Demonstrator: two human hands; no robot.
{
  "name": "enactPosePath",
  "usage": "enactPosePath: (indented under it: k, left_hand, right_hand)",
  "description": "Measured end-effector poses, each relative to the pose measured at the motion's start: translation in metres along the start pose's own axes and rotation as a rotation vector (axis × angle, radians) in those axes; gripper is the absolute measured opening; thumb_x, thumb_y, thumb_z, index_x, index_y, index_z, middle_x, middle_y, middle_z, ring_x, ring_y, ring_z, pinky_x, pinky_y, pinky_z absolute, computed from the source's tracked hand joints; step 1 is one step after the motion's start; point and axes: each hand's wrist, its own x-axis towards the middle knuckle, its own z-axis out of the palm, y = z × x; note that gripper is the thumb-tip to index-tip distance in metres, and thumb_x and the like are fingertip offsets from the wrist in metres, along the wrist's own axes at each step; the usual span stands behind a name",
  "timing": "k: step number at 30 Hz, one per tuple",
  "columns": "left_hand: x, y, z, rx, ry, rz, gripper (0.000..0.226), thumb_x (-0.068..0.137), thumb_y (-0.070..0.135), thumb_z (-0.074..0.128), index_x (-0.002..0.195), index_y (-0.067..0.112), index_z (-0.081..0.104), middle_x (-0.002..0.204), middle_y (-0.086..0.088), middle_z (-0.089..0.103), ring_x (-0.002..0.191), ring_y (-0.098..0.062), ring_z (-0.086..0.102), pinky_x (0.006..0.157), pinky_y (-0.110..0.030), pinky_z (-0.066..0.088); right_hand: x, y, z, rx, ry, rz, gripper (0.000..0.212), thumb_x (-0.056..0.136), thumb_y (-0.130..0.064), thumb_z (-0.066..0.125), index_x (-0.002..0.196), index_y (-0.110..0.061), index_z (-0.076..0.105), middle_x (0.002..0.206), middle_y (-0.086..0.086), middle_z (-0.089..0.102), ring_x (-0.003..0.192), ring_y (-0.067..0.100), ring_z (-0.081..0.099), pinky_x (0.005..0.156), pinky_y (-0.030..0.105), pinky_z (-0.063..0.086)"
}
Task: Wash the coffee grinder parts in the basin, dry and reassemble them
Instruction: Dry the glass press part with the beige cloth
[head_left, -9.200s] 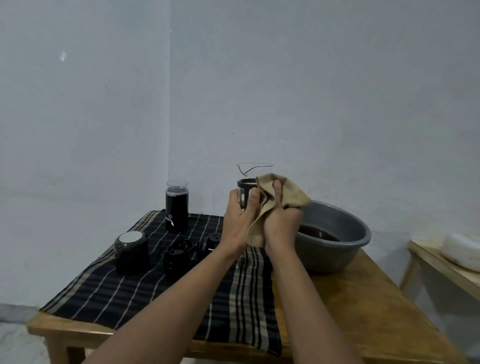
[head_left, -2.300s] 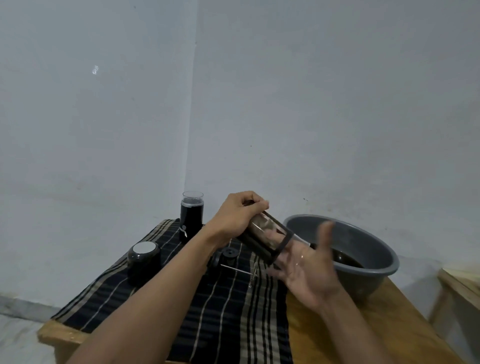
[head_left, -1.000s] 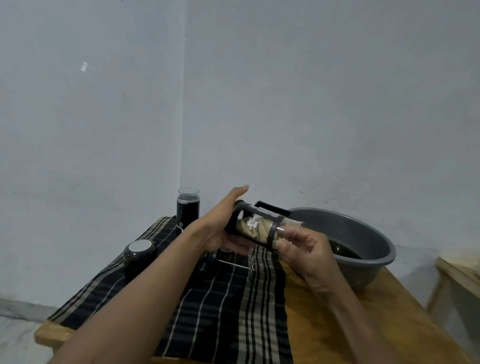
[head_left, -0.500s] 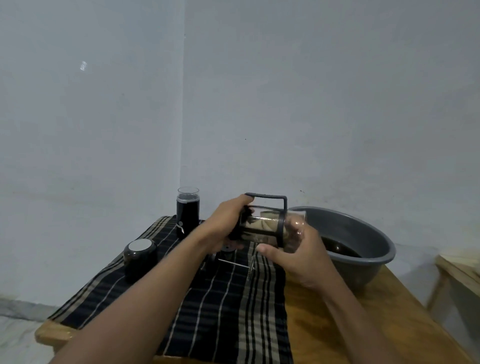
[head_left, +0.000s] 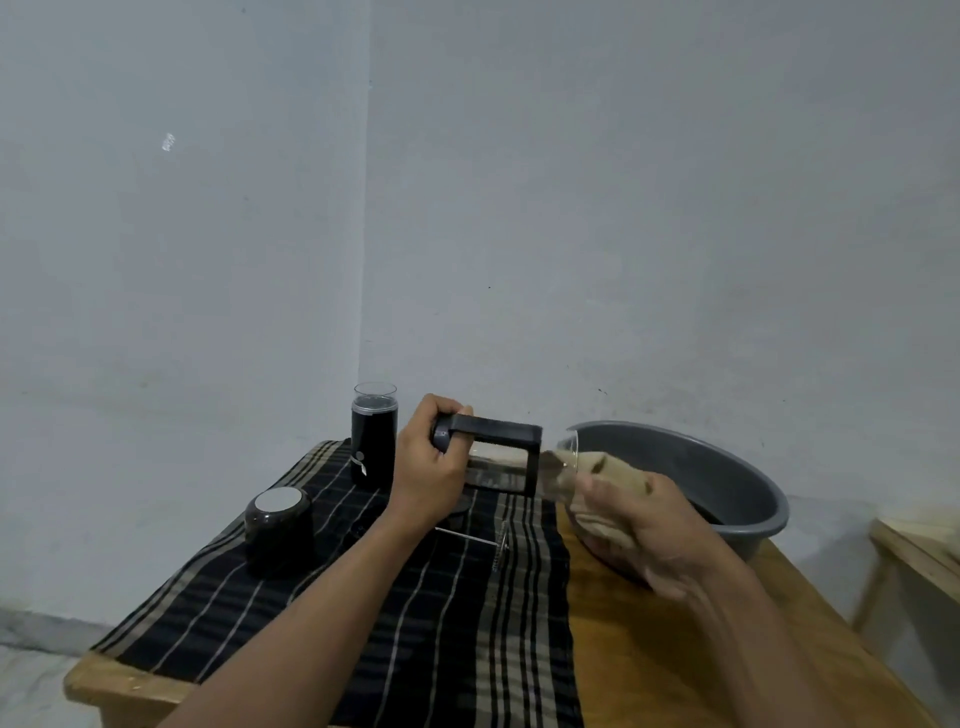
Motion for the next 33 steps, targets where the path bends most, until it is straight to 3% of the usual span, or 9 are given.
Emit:
enactPosePath:
  k: [4, 7, 9, 16, 21, 26, 28, 30, 33]
  left_hand:
    - [-0.001, -0.002, 0.013, -0.043, 0.084, -0.305, 0.022, 0.101, 0.039, 0.058, 0.098, 0.018, 0.054, 0.076, -0.001, 0.054, 0.060, -0.012, 0.045, 0.057, -0.031, 0.040]
    - [-0.009, 0.005, 0.033, -0.129, 0.092, -0.523, 0.030, 0.098, 0.053, 0.056, 0.107, 0.024, 0.053, 0.097, -0.002, 0.060, 0.081, -0.015, 0.056, 0.070, -0.033, 0.044]
    - [-0.013, 0.017, 0.050, -0.191, 0.078, -0.584, 0.031, 0.099, 0.052, 0.057, 0.107, 0.022, 0.054, 0.092, -0.002, 0.058, 0.078, -0.016, 0.055, 0.068, -0.032, 0.043]
    - [-0.008, 0.030, 0.052, -0.421, 0.128, -0.750, 0.029, 0.099, 0.046, 0.059, 0.100, 0.018, 0.052, 0.089, -0.008, 0.065, 0.079, -0.026, 0.062, 0.069, -0.041, 0.051]
    - [-0.021, 0.026, 0.056, -0.281, 0.132, -0.638, 0.028, 0.102, 0.043, 0.056, 0.104, 0.016, 0.051, 0.086, -0.009, 0.057, 0.074, -0.020, 0.055, 0.067, -0.034, 0.048]
    - [-0.024, 0.018, 0.052, -0.293, 0.166, -0.630, 0.025, 0.099, 0.042, 0.062, 0.102, 0.019, 0.053, 0.100, -0.015, 0.067, 0.085, -0.026, 0.066, 0.074, -0.039, 0.055]
    - [-0.030, 0.017, 0.054, -0.372, 0.173, -0.779, 0.029, 0.098, 0.045, 0.062, 0.099, 0.019, 0.050, 0.092, -0.011, 0.063, 0.078, -0.029, 0.060, 0.063, -0.041, 0.049]
    - [-0.034, 0.019, 0.056, -0.465, 0.143, -0.886, 0.030, 0.100, 0.045, 0.058, 0.100, 0.017, 0.048, 0.083, -0.010, 0.061, 0.067, -0.025, 0.056, 0.051, -0.032, 0.042]
    - [-0.039, 0.039, 0.060, -0.660, 0.001, -0.937, 0.027, 0.104, 0.042, 0.051, 0.106, 0.015, 0.051, 0.084, -0.011, 0.067, 0.063, -0.023, 0.062, 0.046, -0.028, 0.041]
  right_hand:
    - [0.006, 0.003, 0.009, 0.262, 0.320, -0.227, 0.029, 0.088, -0.029, 0.068, 0.110, -0.011, 0.072, 0.110, 0.016, 0.072, 0.094, 0.027, 0.071, 0.076, 0.034, 0.057]
    - [0.019, 0.008, 0.031, -0.433, 0.603, -0.432, 0.042, 0.100, -0.037, 0.056, 0.139, -0.027, 0.048, 0.136, -0.005, 0.057, 0.123, 0.022, 0.057, 0.096, 0.043, 0.052]
    - [0.035, 0.024, 0.044, -0.906, 0.669, -0.560, 0.051, 0.105, -0.040, 0.043, 0.153, -0.030, 0.032, 0.158, -0.011, 0.033, 0.151, 0.022, 0.025, 0.121, 0.061, 0.018]
    - [0.048, 0.055, 0.043, -1.168, 0.538, -0.952, 0.053, 0.094, -0.012, 0.048, 0.147, -0.020, 0.049, 0.162, 0.000, 0.032, 0.156, 0.025, 0.011, 0.119, 0.068, -0.007]
    - [0.068, 0.036, 0.038, -0.816, 0.842, -0.613, 0.038, 0.098, -0.016, 0.057, 0.135, -0.022, 0.059, 0.160, -0.008, 0.032, 0.156, 0.020, 0.006, 0.120, 0.067, -0.007]
    - [0.059, 0.059, 0.042, -1.026, 0.421, -0.881, 0.049, 0.096, -0.013, 0.059, 0.140, -0.034, 0.056, 0.161, -0.012, 0.032, 0.157, 0.017, 0.003, 0.121, 0.056, -0.015]
    - [0.061, 0.057, 0.040, -0.847, 0.496, -0.801, 0.046, 0.098, -0.017, 0.056, 0.137, -0.043, 0.056, 0.166, -0.014, 0.021, 0.156, 0.014, -0.001, 0.122, 0.052, -0.014]
    - [0.061, 0.038, 0.049, -0.396, 0.706, -0.596, 0.042, 0.102, -0.023, 0.052, 0.125, -0.057, 0.053, 0.166, -0.014, 0.020, 0.154, 0.014, 0.013, 0.123, 0.048, 0.017]
    - [0.067, 0.021, 0.046, 0.403, 0.733, -0.188, 0.017, 0.103, -0.037, 0.051, 0.113, -0.043, 0.063, 0.138, 0.009, 0.061, 0.111, 0.022, 0.066, 0.083, 0.035, 0.057]
